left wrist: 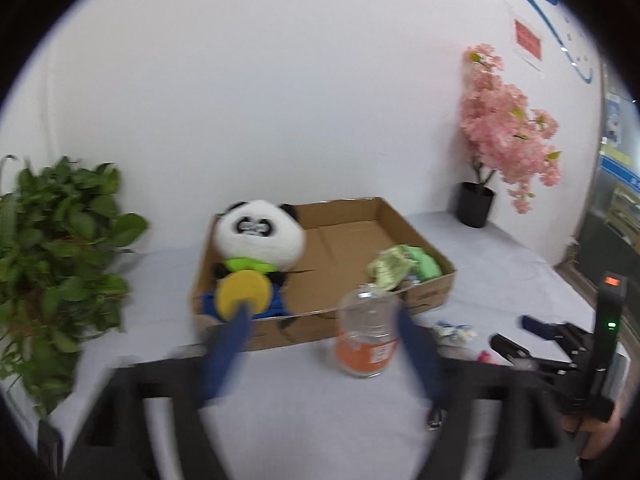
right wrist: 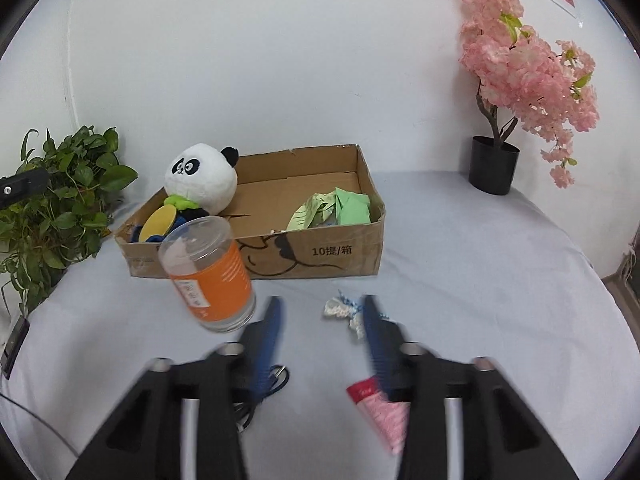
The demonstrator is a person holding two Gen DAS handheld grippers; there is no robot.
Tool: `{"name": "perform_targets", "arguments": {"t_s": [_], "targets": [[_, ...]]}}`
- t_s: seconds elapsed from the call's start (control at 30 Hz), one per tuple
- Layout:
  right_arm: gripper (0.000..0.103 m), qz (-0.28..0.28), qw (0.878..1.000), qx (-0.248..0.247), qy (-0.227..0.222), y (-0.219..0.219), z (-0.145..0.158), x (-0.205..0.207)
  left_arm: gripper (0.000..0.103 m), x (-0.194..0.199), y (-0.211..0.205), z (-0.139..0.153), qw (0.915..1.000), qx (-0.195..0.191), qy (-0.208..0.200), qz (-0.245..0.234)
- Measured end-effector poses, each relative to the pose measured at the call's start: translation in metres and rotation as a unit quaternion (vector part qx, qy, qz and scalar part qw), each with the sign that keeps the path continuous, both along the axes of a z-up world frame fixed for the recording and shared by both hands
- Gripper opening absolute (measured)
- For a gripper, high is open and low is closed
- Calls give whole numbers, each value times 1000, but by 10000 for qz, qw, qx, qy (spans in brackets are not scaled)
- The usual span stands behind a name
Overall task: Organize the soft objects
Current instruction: 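Move the right gripper to the pink packet and grasp it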
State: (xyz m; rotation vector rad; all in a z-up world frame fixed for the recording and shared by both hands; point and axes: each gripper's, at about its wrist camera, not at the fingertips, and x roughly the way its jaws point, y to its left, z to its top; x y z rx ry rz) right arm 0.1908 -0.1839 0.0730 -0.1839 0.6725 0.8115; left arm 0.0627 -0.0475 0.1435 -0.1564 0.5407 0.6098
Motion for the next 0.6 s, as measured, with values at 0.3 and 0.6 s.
{"name": "perform_targets", "arguments": {"t_s": [0.3,0.6], "targets": [[90,161,9992,57,-368,-28,26,-61,95,-20,-38,-49,9982,-473,-357,-88],[87,834,9965,-5,-106,-44,9,-62,49,15,-54,-101,9881,-1422,-252,-528]]}}
